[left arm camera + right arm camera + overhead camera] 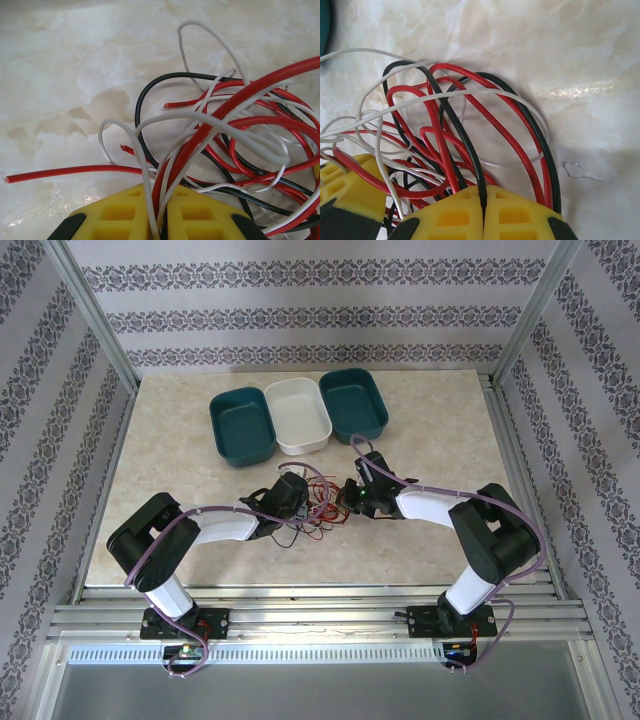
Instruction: Untangle the cables
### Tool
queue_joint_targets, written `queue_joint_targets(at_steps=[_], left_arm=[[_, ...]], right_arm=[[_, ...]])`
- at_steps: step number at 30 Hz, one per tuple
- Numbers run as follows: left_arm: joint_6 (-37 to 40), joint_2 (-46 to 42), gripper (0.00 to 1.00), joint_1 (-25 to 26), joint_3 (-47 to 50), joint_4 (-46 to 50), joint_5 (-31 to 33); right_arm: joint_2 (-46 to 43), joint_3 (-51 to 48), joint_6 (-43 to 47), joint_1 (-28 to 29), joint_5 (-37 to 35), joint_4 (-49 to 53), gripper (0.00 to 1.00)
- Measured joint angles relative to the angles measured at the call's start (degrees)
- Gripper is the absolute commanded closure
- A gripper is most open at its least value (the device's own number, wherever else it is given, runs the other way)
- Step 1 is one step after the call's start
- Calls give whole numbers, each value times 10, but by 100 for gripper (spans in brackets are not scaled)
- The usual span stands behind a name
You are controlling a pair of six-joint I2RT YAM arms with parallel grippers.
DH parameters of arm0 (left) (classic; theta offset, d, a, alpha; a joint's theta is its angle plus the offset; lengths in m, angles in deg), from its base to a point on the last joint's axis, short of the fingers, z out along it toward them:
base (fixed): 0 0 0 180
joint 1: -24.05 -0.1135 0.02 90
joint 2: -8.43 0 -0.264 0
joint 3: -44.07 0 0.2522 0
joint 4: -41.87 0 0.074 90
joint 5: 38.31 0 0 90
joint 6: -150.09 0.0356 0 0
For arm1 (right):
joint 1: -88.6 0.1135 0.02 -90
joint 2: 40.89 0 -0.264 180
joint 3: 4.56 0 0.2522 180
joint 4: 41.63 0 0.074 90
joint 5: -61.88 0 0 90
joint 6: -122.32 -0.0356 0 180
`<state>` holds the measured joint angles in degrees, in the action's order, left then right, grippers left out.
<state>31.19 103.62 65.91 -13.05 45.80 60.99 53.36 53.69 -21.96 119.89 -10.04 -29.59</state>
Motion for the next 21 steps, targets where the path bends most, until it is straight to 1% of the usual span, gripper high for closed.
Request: queue_joint_targets(at_steps=[4,9,11,13,17,19,21], left_arm=[[-6,0,88,0,1,0,4],[-17,0,89,0,1,0,14],[-20,0,89,0,1,0,17],[-24,0,89,0,1,0,18],[-27,6,89,0,0,0,19],[-27,10,90,0,0,0,19],[-27,14,90,0,-2,0,19]], right_arm=[[-14,0,1,0,0,5,100],[-49,-3,2,0,-4,13,99],[-63,-5,5,-1,-6,19,97],[-70,-5,6,-5,-7,25,90],[-73,-9,10,-12,-7,29,92],[-73,-10,10,-12,-7,28,90],[-69,-10,10,-12,-4,23,91]])
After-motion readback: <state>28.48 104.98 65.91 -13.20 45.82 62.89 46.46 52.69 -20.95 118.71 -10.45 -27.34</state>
